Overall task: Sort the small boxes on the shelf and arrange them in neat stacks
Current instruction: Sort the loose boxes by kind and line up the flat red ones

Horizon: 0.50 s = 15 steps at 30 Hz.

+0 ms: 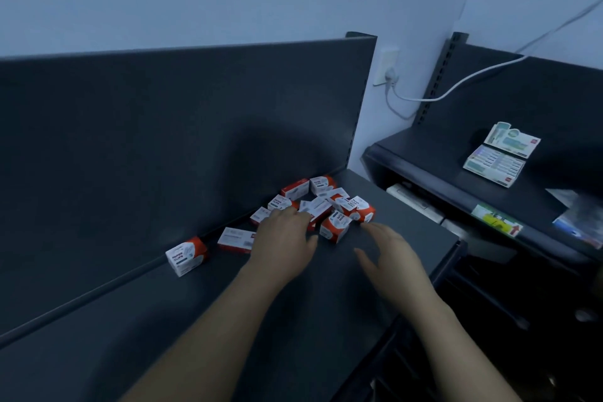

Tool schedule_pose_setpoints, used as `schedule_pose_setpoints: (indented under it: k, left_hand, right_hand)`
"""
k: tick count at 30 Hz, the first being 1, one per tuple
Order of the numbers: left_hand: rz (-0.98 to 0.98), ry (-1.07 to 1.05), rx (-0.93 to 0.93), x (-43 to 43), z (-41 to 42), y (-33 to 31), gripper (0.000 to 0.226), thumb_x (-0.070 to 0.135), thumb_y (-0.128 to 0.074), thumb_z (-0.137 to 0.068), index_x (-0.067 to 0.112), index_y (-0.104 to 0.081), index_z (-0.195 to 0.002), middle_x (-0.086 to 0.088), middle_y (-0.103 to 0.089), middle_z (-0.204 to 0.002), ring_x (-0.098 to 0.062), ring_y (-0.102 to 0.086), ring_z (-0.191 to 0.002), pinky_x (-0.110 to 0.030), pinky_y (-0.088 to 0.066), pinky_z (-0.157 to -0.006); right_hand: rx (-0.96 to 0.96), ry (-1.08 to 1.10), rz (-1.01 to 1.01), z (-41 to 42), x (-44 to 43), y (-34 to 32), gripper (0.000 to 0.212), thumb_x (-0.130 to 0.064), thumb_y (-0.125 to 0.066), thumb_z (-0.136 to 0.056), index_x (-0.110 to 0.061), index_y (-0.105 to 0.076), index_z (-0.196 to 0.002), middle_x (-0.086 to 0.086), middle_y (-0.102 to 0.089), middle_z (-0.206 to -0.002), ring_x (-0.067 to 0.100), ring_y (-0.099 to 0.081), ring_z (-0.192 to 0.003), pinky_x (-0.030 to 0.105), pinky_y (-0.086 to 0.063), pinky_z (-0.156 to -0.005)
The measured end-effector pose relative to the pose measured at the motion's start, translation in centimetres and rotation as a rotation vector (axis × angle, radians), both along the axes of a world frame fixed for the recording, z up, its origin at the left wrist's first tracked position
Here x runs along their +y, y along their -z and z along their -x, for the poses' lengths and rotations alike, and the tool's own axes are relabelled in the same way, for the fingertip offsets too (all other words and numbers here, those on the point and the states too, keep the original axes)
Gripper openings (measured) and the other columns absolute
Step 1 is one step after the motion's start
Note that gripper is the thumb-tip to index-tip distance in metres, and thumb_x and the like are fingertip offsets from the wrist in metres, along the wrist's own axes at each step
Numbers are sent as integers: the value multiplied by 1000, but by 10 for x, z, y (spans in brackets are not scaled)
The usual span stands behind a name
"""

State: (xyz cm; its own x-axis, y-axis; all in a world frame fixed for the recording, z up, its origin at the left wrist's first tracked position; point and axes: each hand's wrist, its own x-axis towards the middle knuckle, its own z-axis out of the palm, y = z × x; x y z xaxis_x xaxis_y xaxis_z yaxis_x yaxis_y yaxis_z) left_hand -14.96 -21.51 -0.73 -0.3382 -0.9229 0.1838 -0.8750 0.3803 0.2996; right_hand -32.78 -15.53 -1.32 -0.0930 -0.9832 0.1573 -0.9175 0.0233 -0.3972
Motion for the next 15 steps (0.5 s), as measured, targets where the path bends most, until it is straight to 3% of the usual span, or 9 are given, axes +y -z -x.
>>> schedule_pose_setpoints:
  k: [7,10,15]
  left_hand:
    - [-58,-23,-6,-32,39,24,42,52,-52,-88,18,-60,-112,-5,-50,-124,-22,-42,-117,-36,-42,-96]
    - [-50,-42,-2,-40,49,34,50,62,-48,-85,19,-63,-103,-3,-47,-121,-21,-40,-115,-37,-41,-96]
    - [-21,-59,45,-45,56,37,39,60,-56,-77,23,-62,-89,5,-43,-109,-15,-40,-106,-33,-41,-92]
  right_hand:
    - [-46,-60,49,24,-40,1,40,-22,-58,-90,-19,-53,-130,-1,-55,-131,17,-50,-119,19,-32,-94]
    - [-47,-76,72,32,-55,2,32,-19,-58,-90,-16,-59,-122,1,-59,-121,18,-53,-112,16,-31,-88]
    - [-71,-155,92,38,-84,10,23,-20,-58,-89,-23,-63,-111,-6,-62,-106,11,-55,-95,20,-40,-78]
